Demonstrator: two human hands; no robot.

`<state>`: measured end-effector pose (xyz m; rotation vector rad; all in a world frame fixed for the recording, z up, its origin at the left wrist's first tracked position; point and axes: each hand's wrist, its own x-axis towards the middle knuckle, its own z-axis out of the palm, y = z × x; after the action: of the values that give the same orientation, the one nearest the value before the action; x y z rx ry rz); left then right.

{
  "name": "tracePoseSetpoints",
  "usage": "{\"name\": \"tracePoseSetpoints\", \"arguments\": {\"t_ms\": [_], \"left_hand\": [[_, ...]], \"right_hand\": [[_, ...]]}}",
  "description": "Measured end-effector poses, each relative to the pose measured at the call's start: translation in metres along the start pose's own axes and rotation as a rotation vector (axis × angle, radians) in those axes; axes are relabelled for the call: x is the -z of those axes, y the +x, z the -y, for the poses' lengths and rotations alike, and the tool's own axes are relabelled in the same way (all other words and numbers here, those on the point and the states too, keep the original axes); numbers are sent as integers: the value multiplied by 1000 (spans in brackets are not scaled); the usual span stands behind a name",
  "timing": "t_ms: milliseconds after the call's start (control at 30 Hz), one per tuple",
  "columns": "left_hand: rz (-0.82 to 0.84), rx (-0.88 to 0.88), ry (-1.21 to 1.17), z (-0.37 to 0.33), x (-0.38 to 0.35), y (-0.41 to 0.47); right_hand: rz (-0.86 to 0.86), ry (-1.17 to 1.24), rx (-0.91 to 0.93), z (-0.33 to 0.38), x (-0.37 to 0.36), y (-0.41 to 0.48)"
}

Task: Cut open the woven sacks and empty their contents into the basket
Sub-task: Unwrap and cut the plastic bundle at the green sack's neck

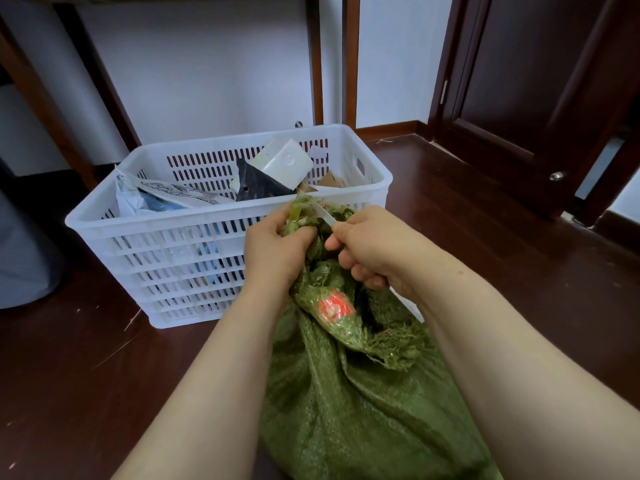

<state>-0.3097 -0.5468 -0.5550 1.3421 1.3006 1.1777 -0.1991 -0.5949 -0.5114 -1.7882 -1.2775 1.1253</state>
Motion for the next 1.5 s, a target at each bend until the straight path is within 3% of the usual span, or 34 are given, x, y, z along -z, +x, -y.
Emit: {"name": "tracePoseSetpoints", "arguments": {"t_ms": [133,367,467,567,633,700,833,900,1000,1167,1333,1500], "left_hand": [[-6,-73,99,3,-5,-1],[26,-208,311,-4,-13,-2],[2,-234,298,-13,-11,4],[-80,-111,354,4,4,6],[-141,-15,364,18,21,6],[-141,-14,332,16,26,7],[16,-38,153,-12,4,-2],[117,13,33,-19,-4,-6],[135,67,-98,-23,-1,-8],[101,-113,-41,-13,6,-5],[-225,-219,53,-5,15,10],[-363,-46,-275,4,19,18]], "right_hand": [[-164,-114,125,-8,-9,11],[-285,109,117,1,-1,18],[-335,-23,203,8,1,15],[-552,-151,261,15,28,8],[-658,85,286,22,59,4],[-603,324,228,18,72,2],[-330,87,241,-5,34,3],[-345,-61,296,-10,24,8],[-352,-70,260,-16,24,15],[-389,6,305,-15,14,15],[-373,-24,313,-16,10,18],[-314,21,285,-18,14,15]]}}
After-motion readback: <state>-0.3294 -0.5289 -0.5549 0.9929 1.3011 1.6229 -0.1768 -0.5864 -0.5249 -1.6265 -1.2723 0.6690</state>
